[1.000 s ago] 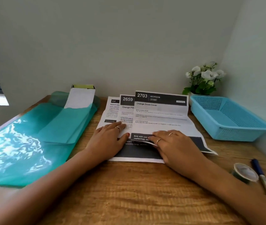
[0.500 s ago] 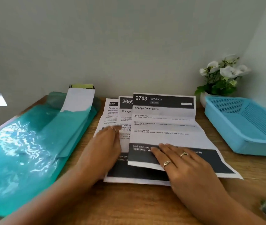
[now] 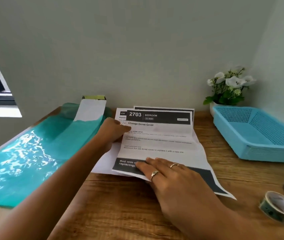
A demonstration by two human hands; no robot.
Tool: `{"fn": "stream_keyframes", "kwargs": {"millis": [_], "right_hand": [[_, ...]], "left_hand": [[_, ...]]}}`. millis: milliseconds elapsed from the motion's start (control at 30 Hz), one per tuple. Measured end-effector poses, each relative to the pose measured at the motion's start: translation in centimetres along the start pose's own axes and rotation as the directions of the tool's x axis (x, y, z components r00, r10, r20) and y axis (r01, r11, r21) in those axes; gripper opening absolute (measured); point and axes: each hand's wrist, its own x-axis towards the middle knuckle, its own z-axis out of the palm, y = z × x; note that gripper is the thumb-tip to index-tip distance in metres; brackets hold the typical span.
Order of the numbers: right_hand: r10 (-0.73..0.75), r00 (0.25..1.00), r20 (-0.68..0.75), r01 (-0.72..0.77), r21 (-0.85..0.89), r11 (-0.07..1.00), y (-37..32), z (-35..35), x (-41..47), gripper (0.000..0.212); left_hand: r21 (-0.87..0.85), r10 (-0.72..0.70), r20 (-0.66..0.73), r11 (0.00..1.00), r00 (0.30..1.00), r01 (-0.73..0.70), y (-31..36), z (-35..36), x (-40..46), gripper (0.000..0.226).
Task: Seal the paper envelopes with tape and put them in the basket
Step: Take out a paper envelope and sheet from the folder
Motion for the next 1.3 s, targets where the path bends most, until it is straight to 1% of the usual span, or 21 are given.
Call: {"fn": "stream_keyframes", "kwargs": {"millis": [33, 67, 100, 133, 200, 267, 300, 333, 367, 400, 467, 567, 600, 667, 733, 867, 967, 1133, 1200, 1267, 1300], "right_hand": [[-0.012, 0.993, 0.114, 0.007, 0.042, 0.999, -0.1, -0.8, 0.4, 0.044], [-0.003, 0.962, 0.272, -0.038, 0.143, 0.989, -0.1, -1.8, 0.4, 0.049], [0.007, 0.923, 0.385, -0.101, 0.225, 0.969, 0.0, -2.6, 0.6, 0.059], [0.021, 0.913, 0.407, -0.149, 0.284, 0.947, 0.2, -3.2, 0.8, 0.068], [0.092, 0.948, 0.304, -0.226, 0.44, 0.869, 1.3, -3.7, 1.9, 0.076], [0.208, 0.971, 0.121, -0.24, 0.528, 0.815, 3.5, -3.5, 3.9, 0.069], [0.294, 0.956, 0.012, -0.255, 0.533, 0.807, 5.1, -2.9, 5.1, 0.061], [0.392, 0.916, -0.085, -0.286, 0.547, 0.787, 6.9, -2.4, 6.2, 0.053], [0.484, 0.865, -0.131, -0.326, 0.585, 0.742, 8.4, -1.9, 7.3, 0.05], [0.566, 0.816, -0.122, -0.363, 0.654, 0.664, 9.6, -1.3, 8.0, 0.048], [0.688, 0.725, 0.004, -0.405, 0.811, 0.422, 10.8, -0.1, 9.0, 0.044], [0.77, 0.615, 0.171, -0.36, 0.929, 0.082, 11.4, 1.0, 9.6, 0.024], [0.77, 0.598, 0.222, -0.324, 0.946, -0.021, 11.5, 1.1, 9.5, 0.021], [0.72, 0.619, 0.315, -0.263, 0.946, -0.188, 11.5, 1.2, 9.4, 0.027], [0.674, 0.644, 0.361, -0.281, 0.932, -0.23, 11.7, 1.3, 9.2, 0.031], [0.644, 0.665, 0.378, -0.284, 0.926, -0.25, 12.0, 1.4, 9.2, 0.034], [0.622, 0.663, 0.417, -0.318, 0.909, -0.27, 12.2, 1.3, 9.2, 0.035], [0.545, 0.666, 0.509, -0.363, 0.86, -0.359, 13.2, 1.0, 9.0, 0.047], [0.521, 0.671, 0.528, -0.403, 0.849, -0.341, 13.7, 0.8, 8.8, 0.048], [0.488, 0.69, 0.535, -0.458, 0.844, -0.278, 14.0, 0.5, 8.5, 0.04], [0.468, 0.701, 0.539, -0.487, 0.84, -0.239, 14.1, 0.4, 8.3, 0.041]], "left_hand": [[-0.024, 0.002, 0.0, 1.0, 1.0, -0.002, -0.2, -0.2, 0.0, 0.01], [-0.034, 0.012, 0.0, 0.999, 1.0, -0.011, -0.5, -0.4, 0.0, 0.009], [-0.035, 0.028, 0.001, 0.999, 1.0, -0.028, -0.8, -0.6, 0.0, 0.009], [-0.041, 0.054, 0.004, 0.998, 0.999, -0.053, -1.2, -0.7, 0.0, 0.007], [-0.059, 0.129, 0.003, 0.99, 0.992, -0.129, -2.0, -1.0, 0.1, 0.006], [-0.094, 0.178, -0.006, 0.98, 0.984, -0.178, -2.6, -1.3, 0.2, 0.007], [-0.129, 0.193, -0.006, 0.973, 0.981, -0.192, -2.9, -1.5, 0.3, 0.005], [-0.162, 0.206, -0.002, 0.966, 0.978, -0.204, -3.0, -1.7, 0.4, 0.004], [-0.193, 0.215, 0.007, 0.959, 0.977, -0.209, -3.1, -1.8, 0.5, 0.005], [-0.221, 0.214, 0.017, 0.954, 0.977, -0.205, -3.1, -1.9, 0.5, 0.008], [-0.265, 0.212, 0.037, 0.944, 0.977, -0.195, -3.0, -2.1, 0.6, 0.012], [-0.324, 0.21, 0.053, 0.928, 0.976, -0.182, -2.8, -2.2, 0.5, 0.013], [-0.334, 0.204, 0.063, 0.927, 0.977, -0.172, -2.8, -2.2, 0.4, 0.013], [-0.345, 0.194, 0.066, 0.925, 0.979, -0.16, -2.8, -2.1, 0.3, 0.015], [-0.375, 0.202, 0.054, 0.912, 0.978, -0.168, -2.7, -2.1, 0.3, 0.021], [-0.414, 0.185, 0.021, 0.896, 0.983, -0.16, -2.5, -2.0, 0.2, 0.028], [-0.422, 0.149, 0.019, 0.898, 0.989, -0.127, -2.4, -2.0, 0.2, 0.027], [-0.475, 0.073, 0.033, 0.879, 0.997, -0.048, -1.8, -2.1, -0.2, 0.019], [-0.521, 0.017, 0.035, 0.853, 0.999, 0.004, -1.6, -2.1, -0.4, 0.017], [-0.552, 0.0, 0.045, 0.834, 0.999, 0.025, -1.5, -2.0, -0.4, 0.022], [-0.561, 0.002, 0.05, 0.827, 0.999, 0.027, -1.5, -2.0, -0.5, 0.027]]}}
